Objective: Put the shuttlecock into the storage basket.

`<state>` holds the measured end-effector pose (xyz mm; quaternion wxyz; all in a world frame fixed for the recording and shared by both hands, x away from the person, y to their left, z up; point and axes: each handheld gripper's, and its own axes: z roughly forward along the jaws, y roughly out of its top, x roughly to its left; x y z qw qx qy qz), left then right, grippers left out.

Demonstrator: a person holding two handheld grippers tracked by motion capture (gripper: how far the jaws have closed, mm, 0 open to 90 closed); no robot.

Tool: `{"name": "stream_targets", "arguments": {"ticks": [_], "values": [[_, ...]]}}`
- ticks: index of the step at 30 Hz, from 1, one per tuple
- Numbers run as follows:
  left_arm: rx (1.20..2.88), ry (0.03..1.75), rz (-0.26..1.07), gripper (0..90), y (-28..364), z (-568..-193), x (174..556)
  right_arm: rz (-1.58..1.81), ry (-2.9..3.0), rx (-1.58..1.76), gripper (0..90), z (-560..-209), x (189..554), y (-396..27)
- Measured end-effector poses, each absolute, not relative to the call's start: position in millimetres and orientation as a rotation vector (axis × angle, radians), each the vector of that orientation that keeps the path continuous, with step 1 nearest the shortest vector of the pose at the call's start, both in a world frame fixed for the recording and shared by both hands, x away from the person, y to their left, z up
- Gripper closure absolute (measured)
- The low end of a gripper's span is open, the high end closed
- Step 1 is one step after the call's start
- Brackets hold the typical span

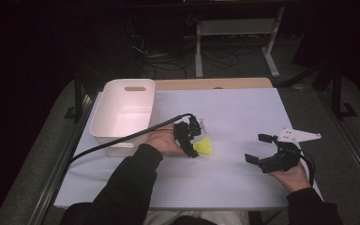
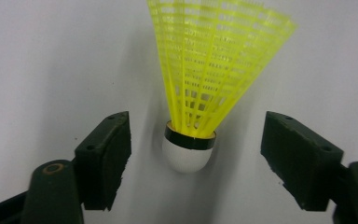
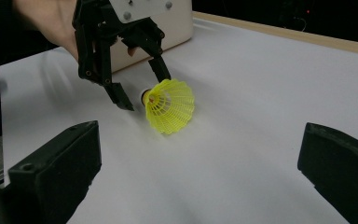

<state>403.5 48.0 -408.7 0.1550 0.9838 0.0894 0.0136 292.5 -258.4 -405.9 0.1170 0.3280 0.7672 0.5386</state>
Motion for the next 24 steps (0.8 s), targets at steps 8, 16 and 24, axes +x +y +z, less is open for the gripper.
{"name": "stream_targets", "arguments": {"ticks": [8, 16, 24], "values": [[2.845, 0.231, 0.066, 36.3, 48.7, -411.0, 403.0, 1.577, 2.248, 0.959, 0.0, -406.0, 292.6, -258.3], [2.851, 0.209, 0.091, 44.7, 48.3, -411.7, 402.5, 1.575, 2.250, 0.959, 0.0, -406.1, 292.6, -258.1], [2.848, 0.227, 0.086, 56.7, 48.1, -412.3, 402.6, 1.575, 2.250, 0.958, 0.0, -406.1, 292.7, -257.9]]}}
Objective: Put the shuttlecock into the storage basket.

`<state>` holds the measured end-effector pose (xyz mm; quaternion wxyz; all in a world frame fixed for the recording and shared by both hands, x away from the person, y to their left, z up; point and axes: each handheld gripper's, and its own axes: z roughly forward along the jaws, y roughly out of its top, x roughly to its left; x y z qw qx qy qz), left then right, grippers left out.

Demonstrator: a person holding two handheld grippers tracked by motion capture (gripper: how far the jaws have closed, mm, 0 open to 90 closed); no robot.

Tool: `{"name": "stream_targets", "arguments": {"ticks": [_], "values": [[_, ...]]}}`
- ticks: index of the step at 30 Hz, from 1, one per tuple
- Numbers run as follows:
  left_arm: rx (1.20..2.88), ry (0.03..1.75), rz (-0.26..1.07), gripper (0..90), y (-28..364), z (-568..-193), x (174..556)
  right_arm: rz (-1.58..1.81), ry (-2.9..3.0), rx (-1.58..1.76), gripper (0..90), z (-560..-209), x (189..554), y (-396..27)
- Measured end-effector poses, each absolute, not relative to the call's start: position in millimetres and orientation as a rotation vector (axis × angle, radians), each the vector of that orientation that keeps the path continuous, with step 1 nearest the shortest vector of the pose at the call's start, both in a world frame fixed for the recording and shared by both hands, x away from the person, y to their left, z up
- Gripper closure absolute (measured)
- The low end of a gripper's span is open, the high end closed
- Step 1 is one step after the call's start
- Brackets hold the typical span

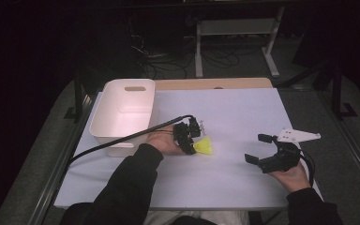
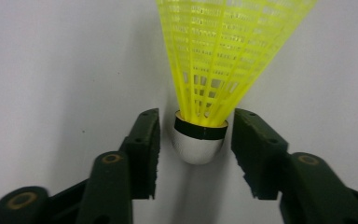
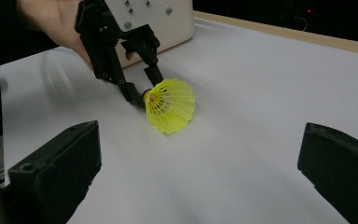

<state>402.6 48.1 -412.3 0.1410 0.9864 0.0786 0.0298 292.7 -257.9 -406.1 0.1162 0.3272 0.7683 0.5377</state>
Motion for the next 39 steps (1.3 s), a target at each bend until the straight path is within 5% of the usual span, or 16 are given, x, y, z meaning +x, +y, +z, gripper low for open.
{"name": "stream_targets", "arguments": {"ticks": [6, 39], "values": [[2.858, 0.236, 0.086, 63.8, 48.4, -412.0, 403.3, 1.574, 2.250, 0.958, 0.0, -406.1, 292.7, -258.0], [2.817, 0.267, 0.076, 64.5, 48.3, -377.2, 392.7, 1.573, 2.247, 0.960, 0.0, -406.0, 292.5, -257.9]]}}
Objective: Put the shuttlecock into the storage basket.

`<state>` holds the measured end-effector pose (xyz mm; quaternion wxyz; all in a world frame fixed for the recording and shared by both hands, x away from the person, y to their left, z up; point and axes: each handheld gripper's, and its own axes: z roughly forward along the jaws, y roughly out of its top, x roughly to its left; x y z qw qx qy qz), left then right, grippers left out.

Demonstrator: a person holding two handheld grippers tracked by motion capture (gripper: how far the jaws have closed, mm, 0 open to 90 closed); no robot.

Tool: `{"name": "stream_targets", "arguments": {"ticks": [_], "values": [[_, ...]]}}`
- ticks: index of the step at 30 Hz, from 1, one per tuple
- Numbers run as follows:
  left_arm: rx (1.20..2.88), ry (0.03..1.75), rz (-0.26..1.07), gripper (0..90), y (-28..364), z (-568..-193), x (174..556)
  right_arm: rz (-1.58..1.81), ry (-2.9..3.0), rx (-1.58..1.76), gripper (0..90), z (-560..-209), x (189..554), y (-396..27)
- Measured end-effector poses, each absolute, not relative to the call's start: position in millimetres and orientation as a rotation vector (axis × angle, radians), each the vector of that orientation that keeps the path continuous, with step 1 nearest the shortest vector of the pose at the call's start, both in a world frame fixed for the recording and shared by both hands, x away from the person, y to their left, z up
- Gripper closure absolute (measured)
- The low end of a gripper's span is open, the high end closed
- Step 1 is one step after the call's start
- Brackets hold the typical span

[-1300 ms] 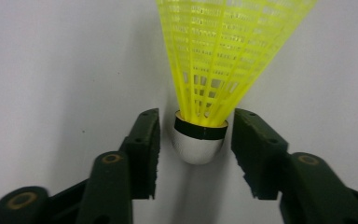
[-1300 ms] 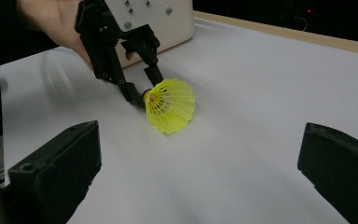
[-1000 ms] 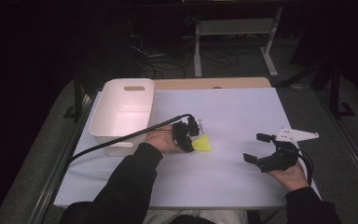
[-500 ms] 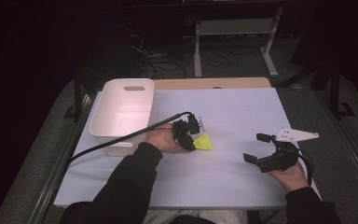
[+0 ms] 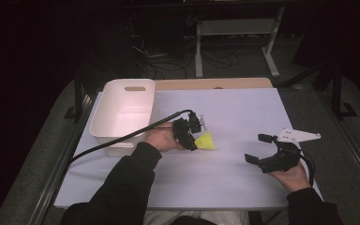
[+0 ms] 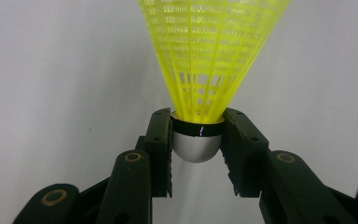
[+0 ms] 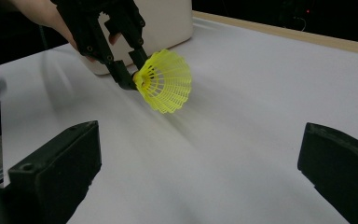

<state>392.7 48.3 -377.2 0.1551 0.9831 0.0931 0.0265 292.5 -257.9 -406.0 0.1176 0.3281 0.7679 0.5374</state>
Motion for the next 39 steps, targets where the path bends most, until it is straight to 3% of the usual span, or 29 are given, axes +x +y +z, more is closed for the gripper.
{"name": "stream_targets", "arguments": {"ticks": [39], "values": [[2.741, 0.295, 0.089, 64.4, 74.8, -317.5, 380.6, 1.569, 2.244, 0.965, 0.0, -406.1, 292.3, -257.9]]}}
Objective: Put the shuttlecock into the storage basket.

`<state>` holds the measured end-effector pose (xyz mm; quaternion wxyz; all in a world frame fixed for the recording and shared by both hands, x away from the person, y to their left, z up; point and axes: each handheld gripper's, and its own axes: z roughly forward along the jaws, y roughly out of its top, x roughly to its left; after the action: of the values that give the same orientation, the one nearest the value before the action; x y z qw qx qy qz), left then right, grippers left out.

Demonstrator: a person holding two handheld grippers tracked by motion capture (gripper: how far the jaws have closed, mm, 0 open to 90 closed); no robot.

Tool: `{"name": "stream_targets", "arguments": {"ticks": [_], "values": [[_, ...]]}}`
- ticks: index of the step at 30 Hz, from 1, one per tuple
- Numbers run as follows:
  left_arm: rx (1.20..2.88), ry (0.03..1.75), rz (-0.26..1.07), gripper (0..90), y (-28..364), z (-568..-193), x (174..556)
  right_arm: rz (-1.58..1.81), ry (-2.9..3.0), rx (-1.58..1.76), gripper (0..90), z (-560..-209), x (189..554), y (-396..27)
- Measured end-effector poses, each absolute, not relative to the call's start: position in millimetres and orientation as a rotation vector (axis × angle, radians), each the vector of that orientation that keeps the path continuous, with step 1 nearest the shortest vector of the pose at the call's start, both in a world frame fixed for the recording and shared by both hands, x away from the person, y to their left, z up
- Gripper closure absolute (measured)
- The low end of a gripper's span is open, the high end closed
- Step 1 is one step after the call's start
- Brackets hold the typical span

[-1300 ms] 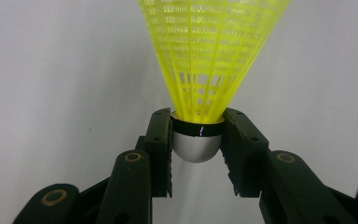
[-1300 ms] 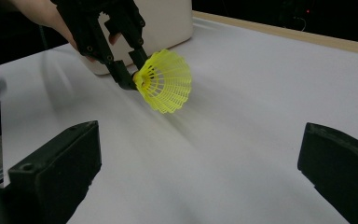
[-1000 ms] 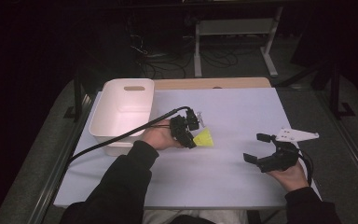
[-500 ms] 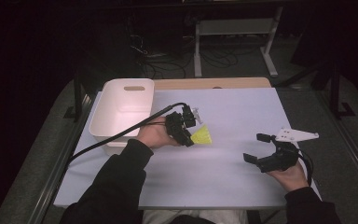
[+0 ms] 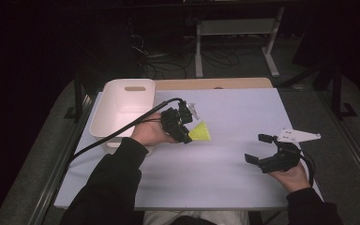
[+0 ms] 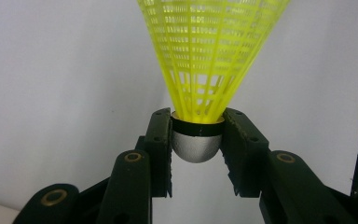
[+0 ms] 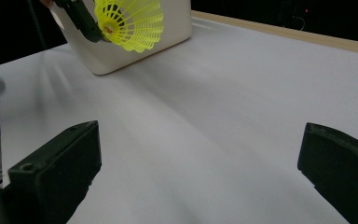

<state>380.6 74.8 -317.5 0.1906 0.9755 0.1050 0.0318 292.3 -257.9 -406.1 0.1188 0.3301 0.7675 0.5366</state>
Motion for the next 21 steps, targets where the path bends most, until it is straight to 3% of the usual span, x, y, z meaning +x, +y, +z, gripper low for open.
{"name": "stream_targets", "arguments": {"ticks": [21], "values": [[2.675, 0.342, 0.131, 64.5, 98.6, -282.9, 383.0, 1.568, 2.248, 0.967, 0.0, -406.5, 292.4, -257.4]]}}
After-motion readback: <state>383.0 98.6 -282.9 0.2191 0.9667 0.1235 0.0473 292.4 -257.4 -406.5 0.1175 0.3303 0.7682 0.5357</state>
